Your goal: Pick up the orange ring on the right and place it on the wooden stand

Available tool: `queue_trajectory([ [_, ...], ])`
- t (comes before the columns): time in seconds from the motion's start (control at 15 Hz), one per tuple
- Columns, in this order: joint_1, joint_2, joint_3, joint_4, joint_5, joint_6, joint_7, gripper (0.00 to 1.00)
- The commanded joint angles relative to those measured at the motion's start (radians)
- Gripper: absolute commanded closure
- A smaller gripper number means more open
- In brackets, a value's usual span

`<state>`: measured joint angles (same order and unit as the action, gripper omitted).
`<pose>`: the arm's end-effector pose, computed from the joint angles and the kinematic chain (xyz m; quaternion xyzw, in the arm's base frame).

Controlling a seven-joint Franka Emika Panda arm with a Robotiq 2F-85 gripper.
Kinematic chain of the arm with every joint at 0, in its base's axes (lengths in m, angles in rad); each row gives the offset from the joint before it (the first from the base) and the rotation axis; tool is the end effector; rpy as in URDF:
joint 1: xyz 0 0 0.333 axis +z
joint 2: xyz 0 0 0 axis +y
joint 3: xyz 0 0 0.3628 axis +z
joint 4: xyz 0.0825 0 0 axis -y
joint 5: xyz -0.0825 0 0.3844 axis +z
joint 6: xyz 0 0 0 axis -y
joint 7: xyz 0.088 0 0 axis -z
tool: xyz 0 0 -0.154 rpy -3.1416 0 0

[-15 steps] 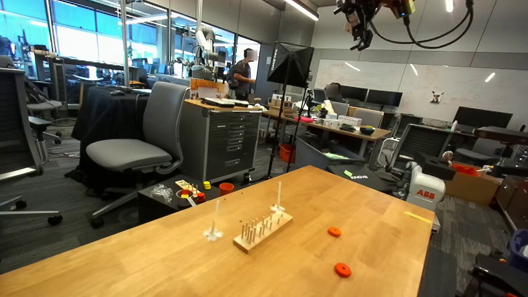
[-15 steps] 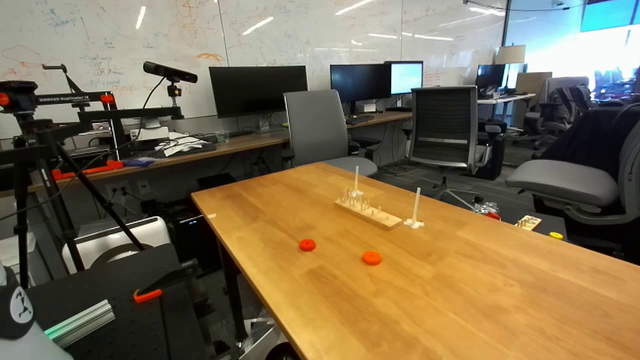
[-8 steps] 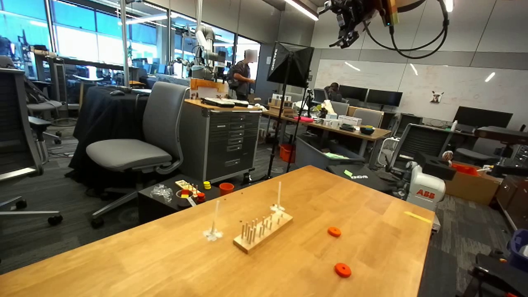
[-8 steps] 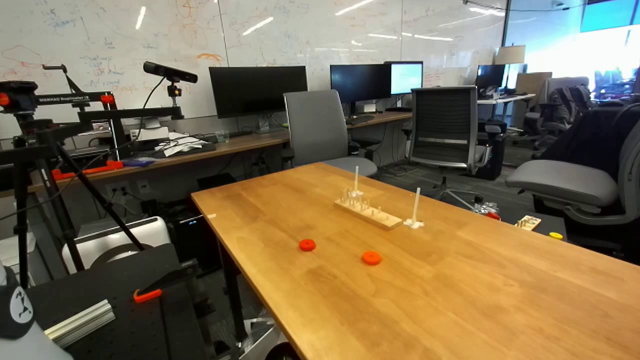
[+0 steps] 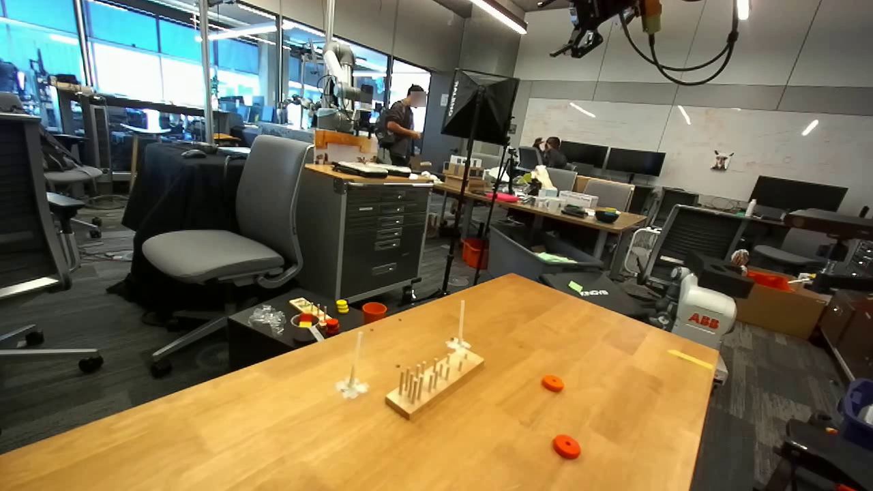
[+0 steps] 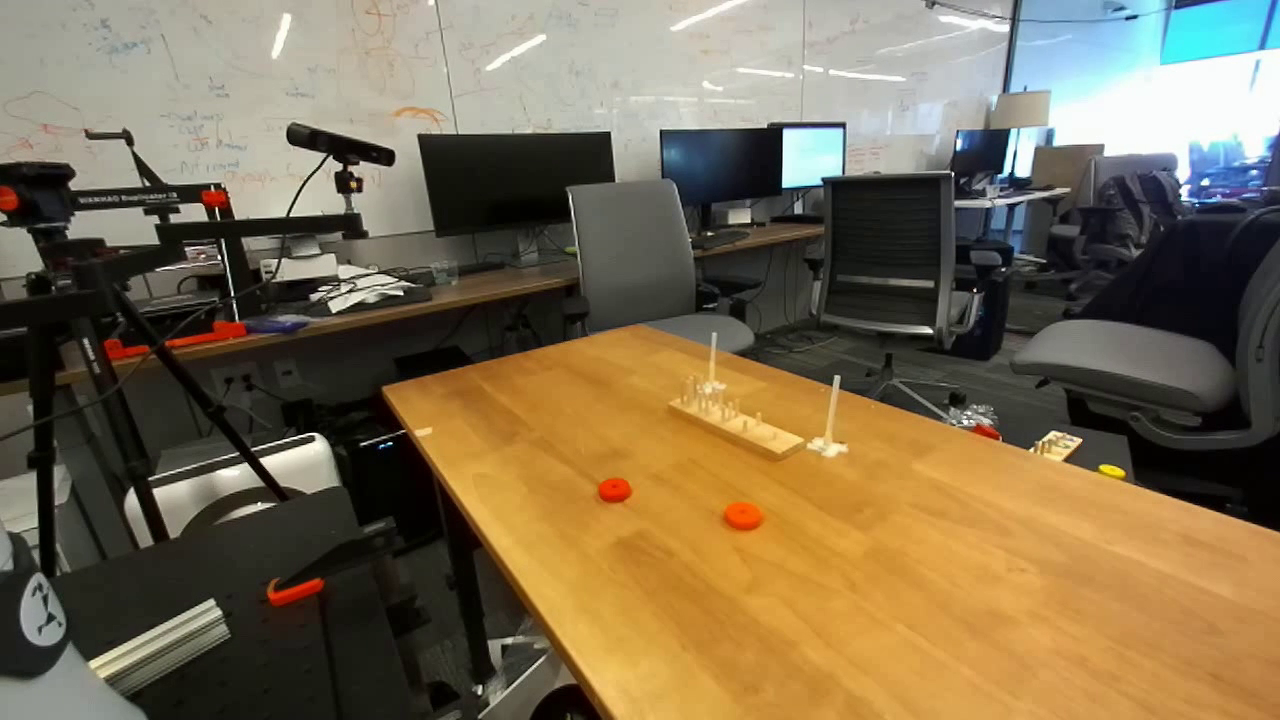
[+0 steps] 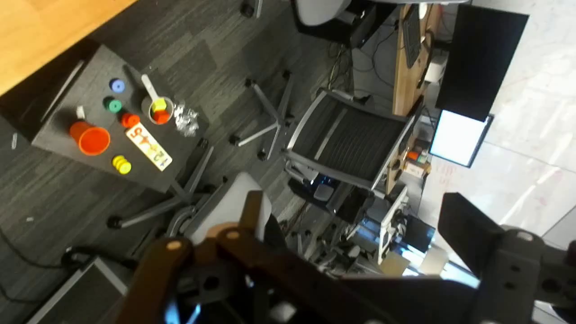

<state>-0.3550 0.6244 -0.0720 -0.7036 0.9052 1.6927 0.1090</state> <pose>0.7432 -0.1876 0.6878 -0.8708 0.2016 -0.2245 0.3882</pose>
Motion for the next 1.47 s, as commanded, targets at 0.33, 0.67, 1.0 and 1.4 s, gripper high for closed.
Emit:
queue_trajectory([
  [0.33,0.052,0.013,-0.088,0.025,-0.215,0.227,-0.159,0.00],
  [0.67,0.112,-0.025,-0.164,-0.032,-0.459,0.121,-0.149,0.00],
  [1.0,0.139,-0.032,-0.146,-0.036,-0.577,-0.134,-0.203,0.00],
  [1.4,0.159,0.004,-0.141,-0.012,-0.593,-0.322,-0.249,0.00],
])
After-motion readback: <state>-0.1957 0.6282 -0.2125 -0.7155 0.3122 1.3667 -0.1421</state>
